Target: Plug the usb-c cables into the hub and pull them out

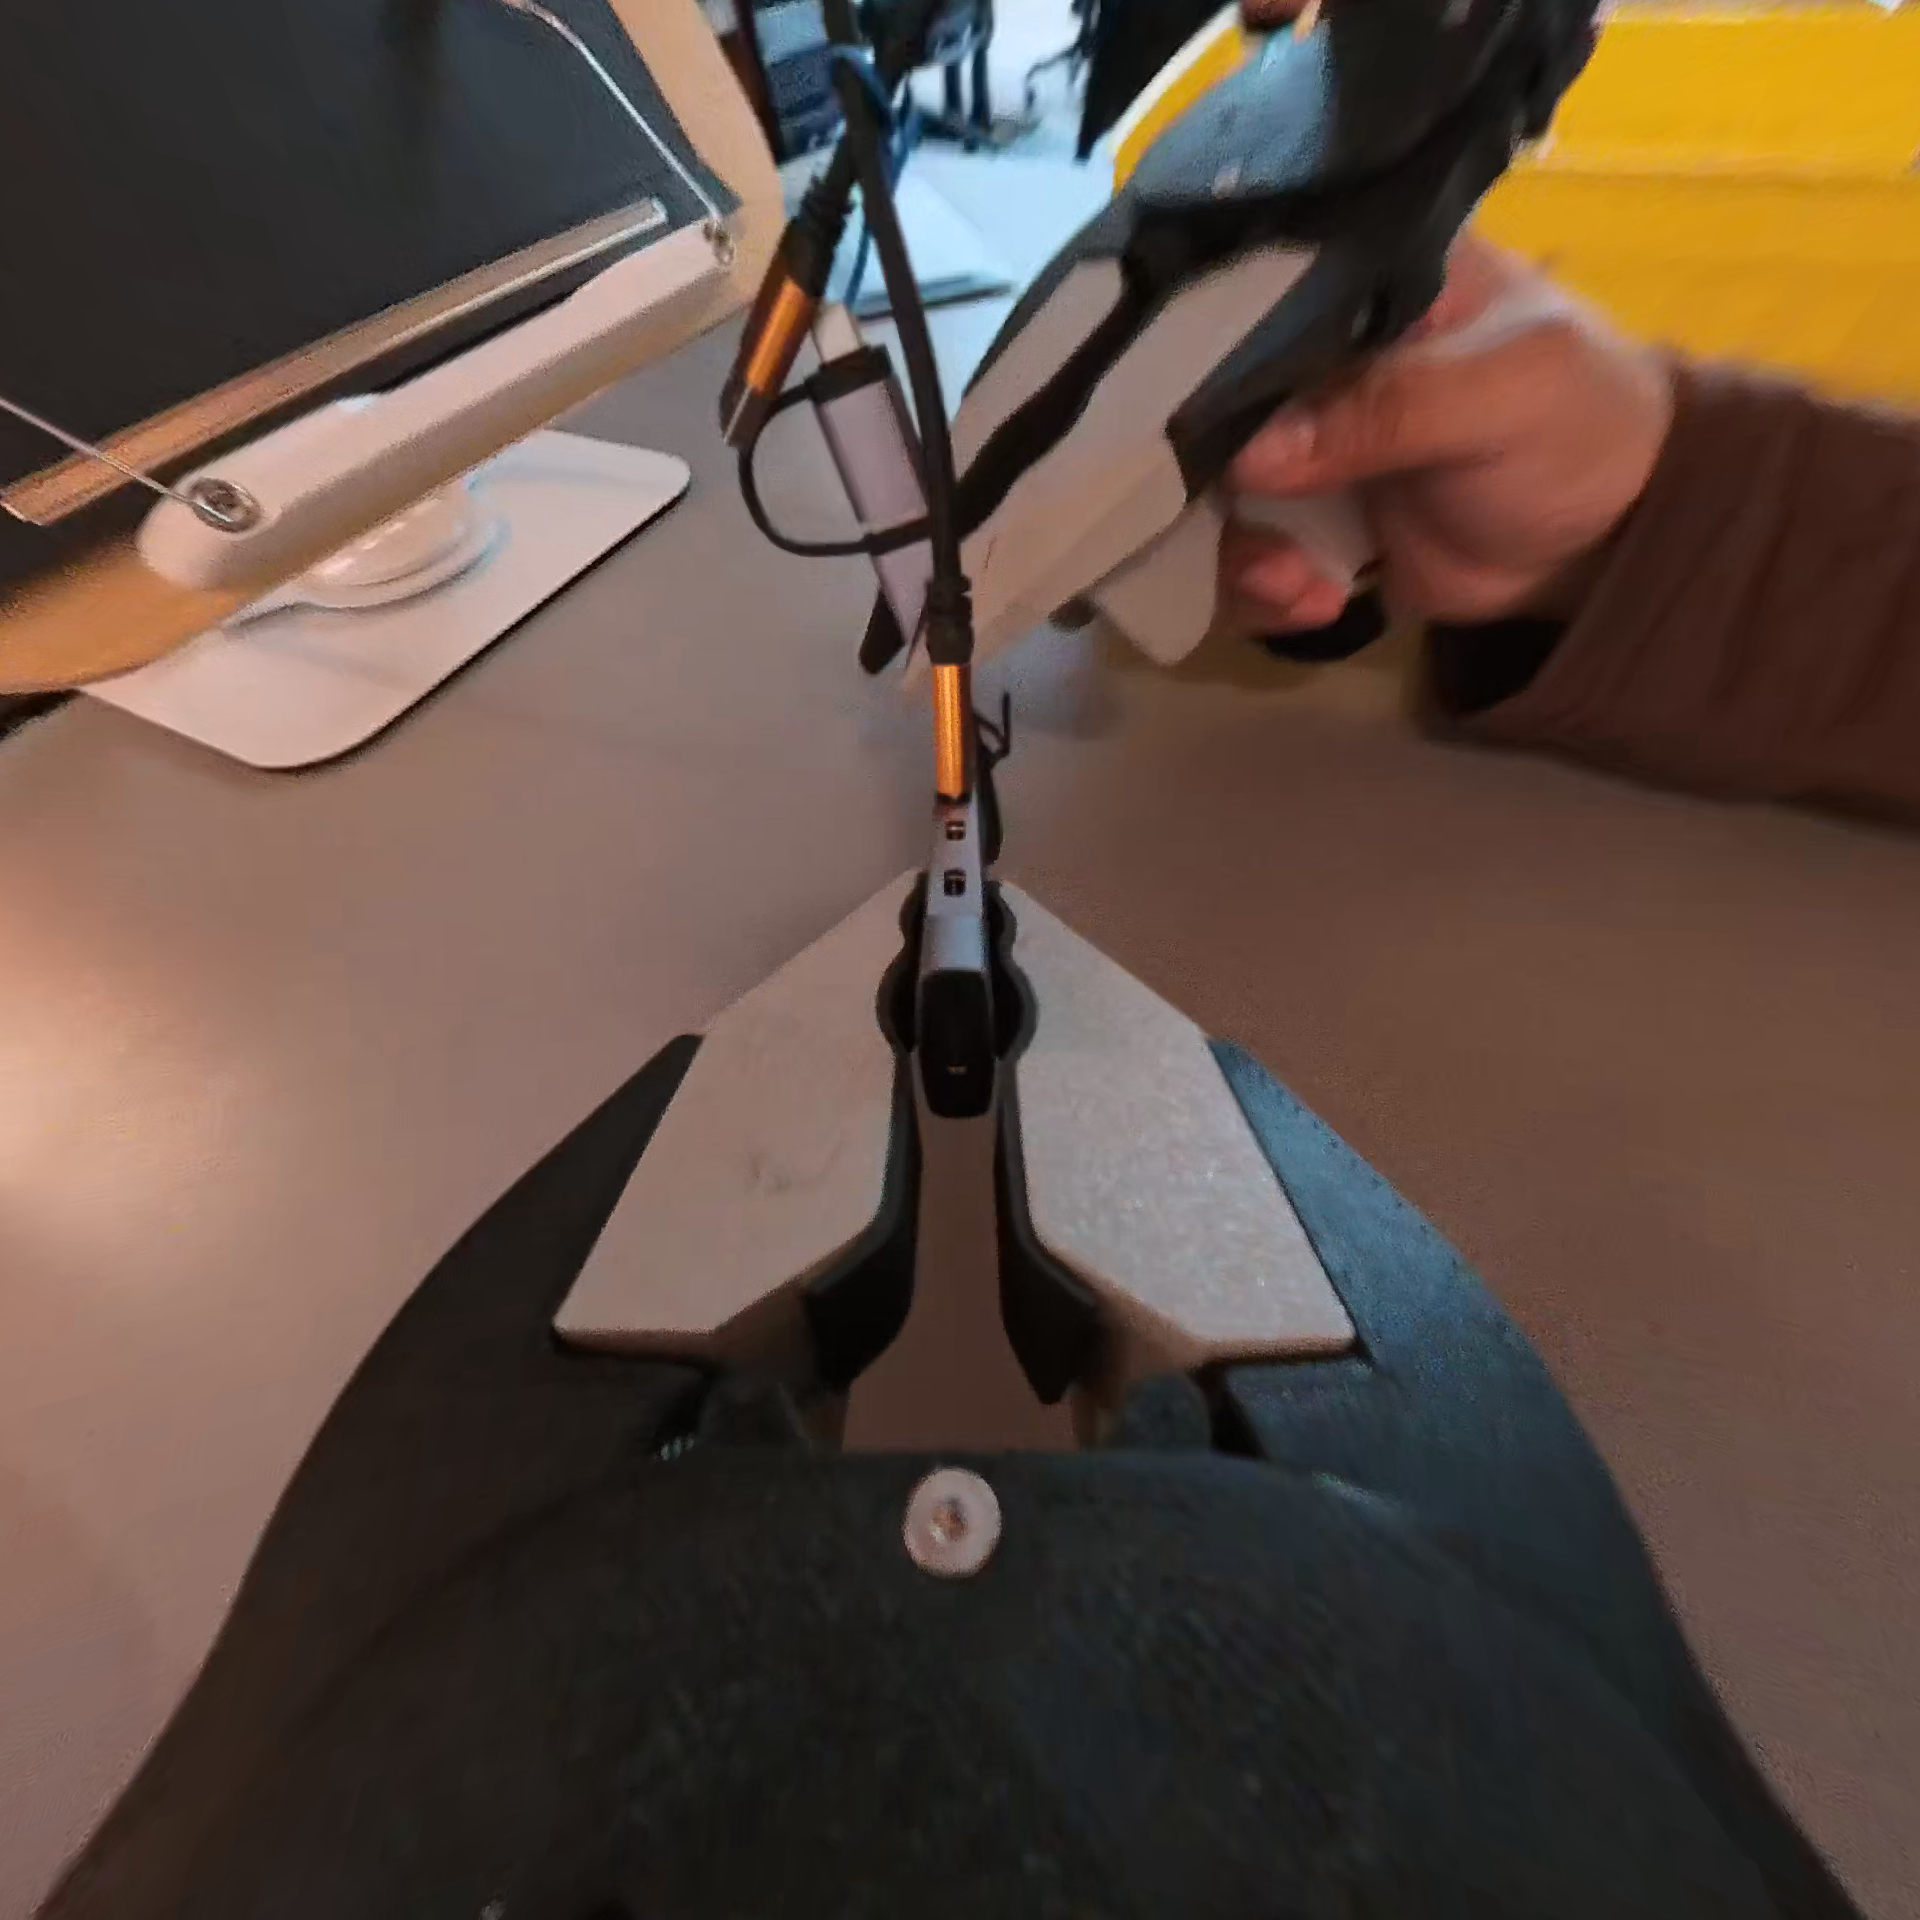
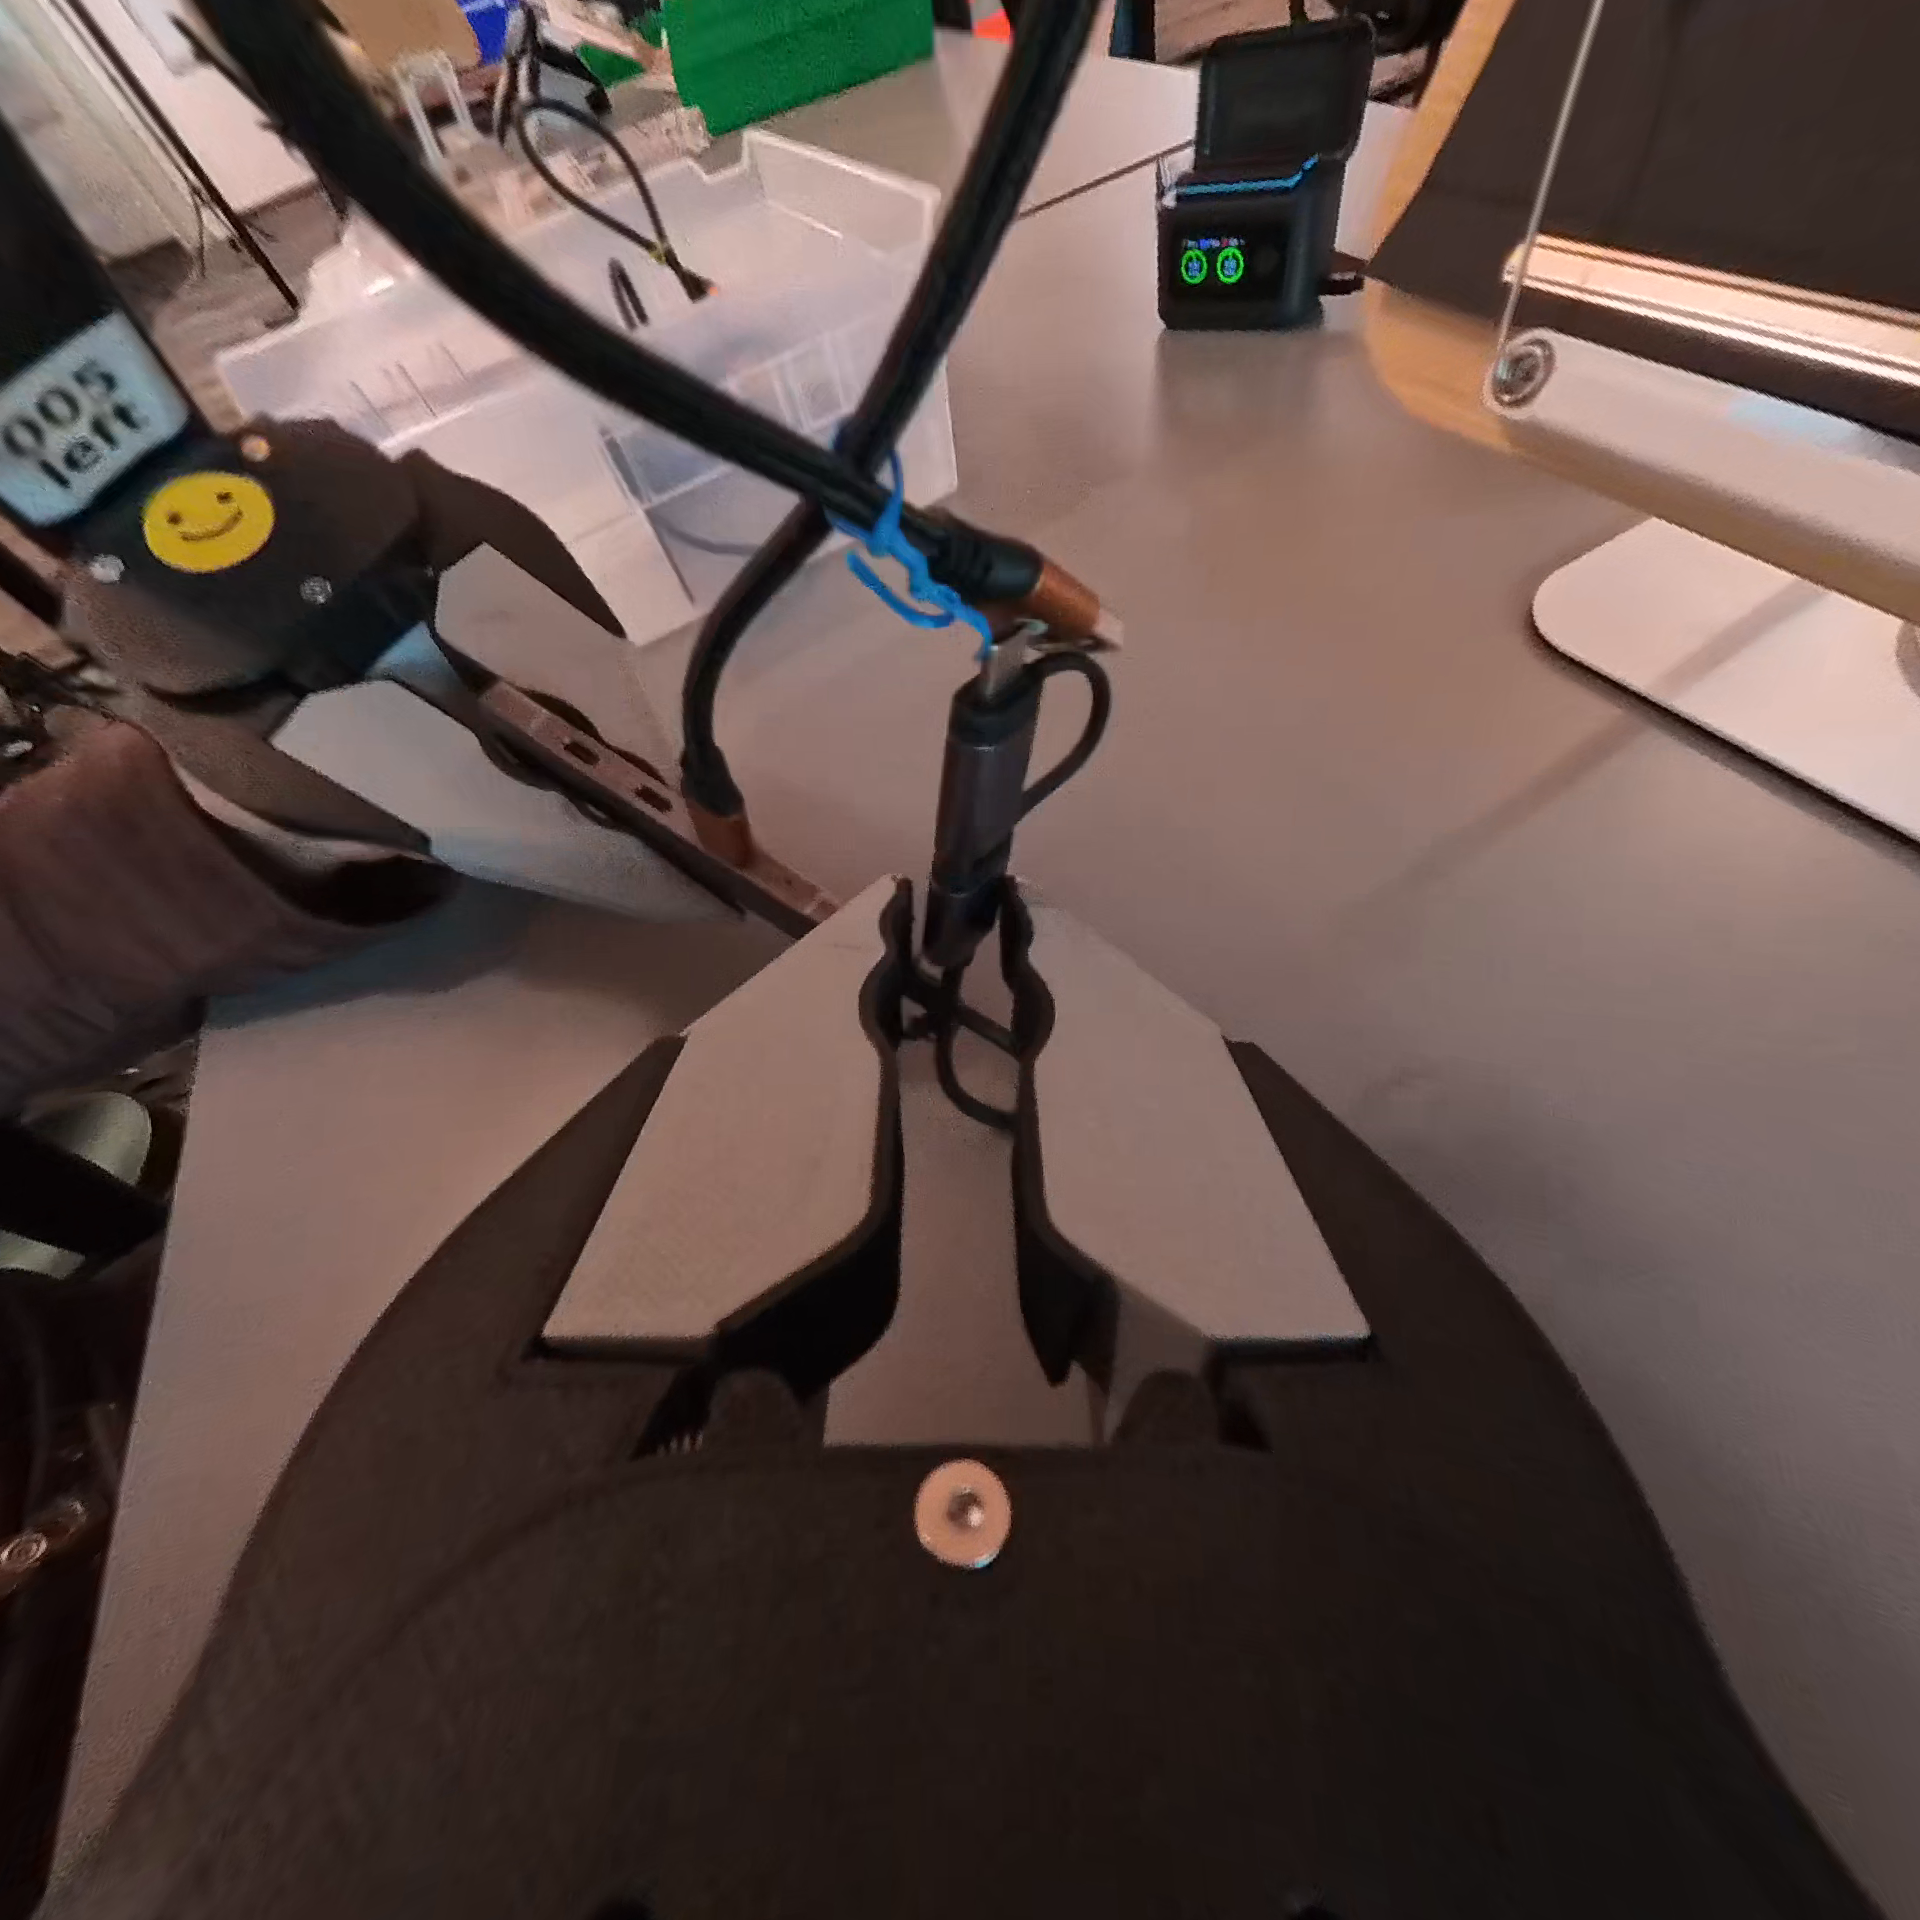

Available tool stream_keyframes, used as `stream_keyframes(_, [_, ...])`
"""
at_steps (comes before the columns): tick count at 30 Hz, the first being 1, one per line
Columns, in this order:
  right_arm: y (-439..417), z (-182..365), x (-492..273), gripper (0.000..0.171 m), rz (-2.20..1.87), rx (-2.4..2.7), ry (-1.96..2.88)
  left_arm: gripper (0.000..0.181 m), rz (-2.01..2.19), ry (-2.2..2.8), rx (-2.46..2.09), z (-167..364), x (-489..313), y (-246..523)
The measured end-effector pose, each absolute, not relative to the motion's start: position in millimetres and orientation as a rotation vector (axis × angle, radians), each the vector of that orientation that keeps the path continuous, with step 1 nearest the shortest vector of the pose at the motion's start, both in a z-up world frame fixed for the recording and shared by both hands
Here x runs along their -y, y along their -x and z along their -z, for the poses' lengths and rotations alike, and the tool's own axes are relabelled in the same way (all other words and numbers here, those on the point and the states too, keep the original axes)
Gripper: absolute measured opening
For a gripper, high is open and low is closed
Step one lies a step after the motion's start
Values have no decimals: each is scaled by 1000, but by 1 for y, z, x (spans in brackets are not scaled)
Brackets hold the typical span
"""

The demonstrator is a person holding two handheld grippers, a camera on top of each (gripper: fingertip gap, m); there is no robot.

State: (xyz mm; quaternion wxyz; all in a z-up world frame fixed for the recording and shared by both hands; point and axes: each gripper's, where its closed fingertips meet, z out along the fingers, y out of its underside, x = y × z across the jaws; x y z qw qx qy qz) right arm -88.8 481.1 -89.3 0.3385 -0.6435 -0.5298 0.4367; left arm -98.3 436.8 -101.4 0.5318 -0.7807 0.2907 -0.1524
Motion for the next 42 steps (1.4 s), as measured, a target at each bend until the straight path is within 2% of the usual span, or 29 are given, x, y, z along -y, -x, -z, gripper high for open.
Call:
stream_keyframes(5, [86,80,-486,20,-1155,1302,1658,6,298,1842,-670,100,-439,105])
stream_keyframes(8, [80,65,-488,21,-1224,1241,1612,6,396,1820,-604,94,-438,105])
stream_keyframes(12, [71,38,-473,31,-1369,1227,1450,6,538,1762,-530,82,-434,105])
stream_keyframes(17, [67,17,-446,29,-1430,1301,1263,6,594,1721,-552,75,-430,98])
stream_keyframes(22, [76,31,-428,28,-1393,1445,1260,6,493,1716,-587,79,-433,95])
stream_keyframes(28, [86,56,-425,14,-1288,1541,1329,7,484,1673,-702,78,-425,78])
stream_keyframes(42, [79,47,-441,9,-1293,1442,1363,6,458,1637,-651,71,-428,83])
